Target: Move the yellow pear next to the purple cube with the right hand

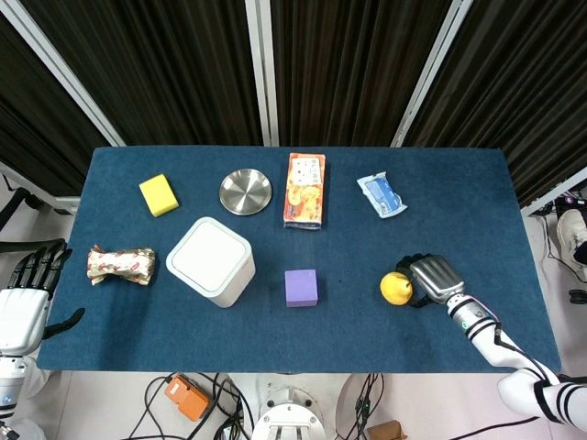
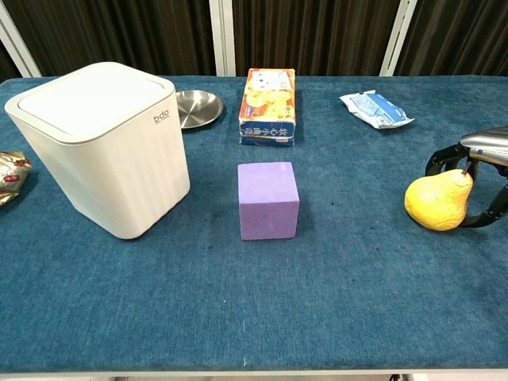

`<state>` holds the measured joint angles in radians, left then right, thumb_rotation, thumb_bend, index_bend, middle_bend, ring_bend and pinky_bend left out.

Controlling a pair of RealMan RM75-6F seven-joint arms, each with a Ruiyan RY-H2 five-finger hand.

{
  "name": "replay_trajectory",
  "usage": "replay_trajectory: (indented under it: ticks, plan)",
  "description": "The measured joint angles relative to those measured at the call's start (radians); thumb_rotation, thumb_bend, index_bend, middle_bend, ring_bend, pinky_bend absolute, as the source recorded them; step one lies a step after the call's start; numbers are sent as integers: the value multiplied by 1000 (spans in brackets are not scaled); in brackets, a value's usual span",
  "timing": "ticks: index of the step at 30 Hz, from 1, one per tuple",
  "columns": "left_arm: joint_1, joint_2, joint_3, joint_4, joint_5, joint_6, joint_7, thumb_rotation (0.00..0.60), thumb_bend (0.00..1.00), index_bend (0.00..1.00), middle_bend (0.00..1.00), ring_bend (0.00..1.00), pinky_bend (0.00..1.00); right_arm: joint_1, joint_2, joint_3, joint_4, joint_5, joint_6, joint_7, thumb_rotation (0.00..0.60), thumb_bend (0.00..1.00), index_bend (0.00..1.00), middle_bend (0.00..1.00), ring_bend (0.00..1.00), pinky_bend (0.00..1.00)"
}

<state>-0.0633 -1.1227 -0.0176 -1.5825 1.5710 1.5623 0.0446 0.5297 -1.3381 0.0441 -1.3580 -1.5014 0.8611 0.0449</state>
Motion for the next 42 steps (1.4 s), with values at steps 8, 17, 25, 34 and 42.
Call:
replay_trajectory:
  ticks: [8,17,25,34,42]
  plan:
    - [1,1,-2,-1,-1,-1,-2,600,133,0,8,0,92,-11,-6,17,18,-17,117,32,600,368,703,529,498,519]
    - [4,0,-4,0,-1,5,-2,600,133,0,8,0,92,-12,49,11,-131,-126,236,-49,600,368,692,529,498,519]
    - [3,1,-5,1,-2,1,-3,600,133,0,8,0,92,25,82,-12,-268,-198,218,-162,600,368,686,529,498,516]
    - [1,2,-8,0,-9,-6,-2,600,132,0,8,0,93,92,54,-50,-323,-287,147,-241,600,368,674,529,498,504]
    - [0,4,-11,0,-14,-9,-5,600,133,0,8,0,92,133,3,-69,-317,-304,77,-319,600,368,662,529,498,497]
